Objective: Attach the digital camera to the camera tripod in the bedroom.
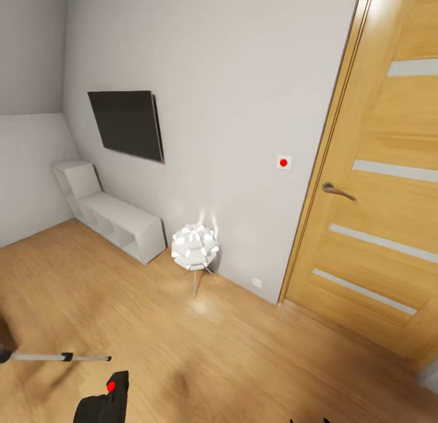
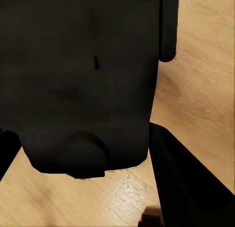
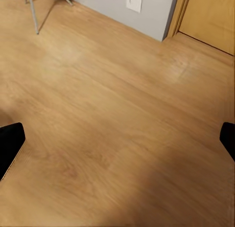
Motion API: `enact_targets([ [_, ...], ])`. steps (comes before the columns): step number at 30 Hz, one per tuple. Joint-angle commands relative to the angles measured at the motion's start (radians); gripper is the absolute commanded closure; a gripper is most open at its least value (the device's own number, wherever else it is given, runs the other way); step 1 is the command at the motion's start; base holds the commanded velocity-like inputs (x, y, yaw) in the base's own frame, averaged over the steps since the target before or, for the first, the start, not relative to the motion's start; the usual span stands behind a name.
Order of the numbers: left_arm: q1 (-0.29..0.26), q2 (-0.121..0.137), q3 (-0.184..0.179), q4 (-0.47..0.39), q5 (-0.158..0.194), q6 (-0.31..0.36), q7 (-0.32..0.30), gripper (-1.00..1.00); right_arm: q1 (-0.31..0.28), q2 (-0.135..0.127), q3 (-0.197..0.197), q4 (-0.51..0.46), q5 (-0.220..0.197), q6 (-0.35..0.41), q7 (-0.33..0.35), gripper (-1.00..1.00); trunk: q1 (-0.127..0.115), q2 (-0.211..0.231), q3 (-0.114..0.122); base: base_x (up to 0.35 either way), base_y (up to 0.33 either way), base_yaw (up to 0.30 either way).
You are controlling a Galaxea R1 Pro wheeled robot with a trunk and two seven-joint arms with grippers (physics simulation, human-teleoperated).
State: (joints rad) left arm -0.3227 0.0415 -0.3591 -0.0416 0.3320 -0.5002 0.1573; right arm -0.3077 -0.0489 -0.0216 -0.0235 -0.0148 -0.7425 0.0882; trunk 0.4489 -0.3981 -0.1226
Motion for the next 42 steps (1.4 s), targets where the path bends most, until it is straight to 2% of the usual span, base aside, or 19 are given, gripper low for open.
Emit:
enact_targets([
  [1,-0.001,0.0,-0.009,0.0,0.001,-0.001,0.007,1.0,-0.001,0.0,-0.003,0.001,-0.002,-0.003,0.007,-1.0,0.001,-0.002,-0.002,0.335,-0.063,0.288],
  [10,-0.001,0.0,-0.009,0.0,0.001,-0.001,0.007,1.0,-0.001,0.0,-0.003,0.001,-0.002,-0.003,0.007,-1.0,0.001,-0.002,-0.002,0.245,-0.12,0.288],
  [27,-0.001,0.0,-0.008,0.0,0.001,-0.001,0.007,1.0,-0.001,0.001,-0.003,0.001,-0.002,-0.003,0.007,-1.0,0.001,-0.002,-0.002,0.031,-0.014,0.288],
  [42,-0.001,0.0,-0.009,0.0,0.001,-0.001,0.008,1.0,-0.001,0.001,-0.003,0.001,-0.002,-0.003,0.007,-1.0,0.001,-0.002,-0.002,0.195,-0.182,0.288],
])
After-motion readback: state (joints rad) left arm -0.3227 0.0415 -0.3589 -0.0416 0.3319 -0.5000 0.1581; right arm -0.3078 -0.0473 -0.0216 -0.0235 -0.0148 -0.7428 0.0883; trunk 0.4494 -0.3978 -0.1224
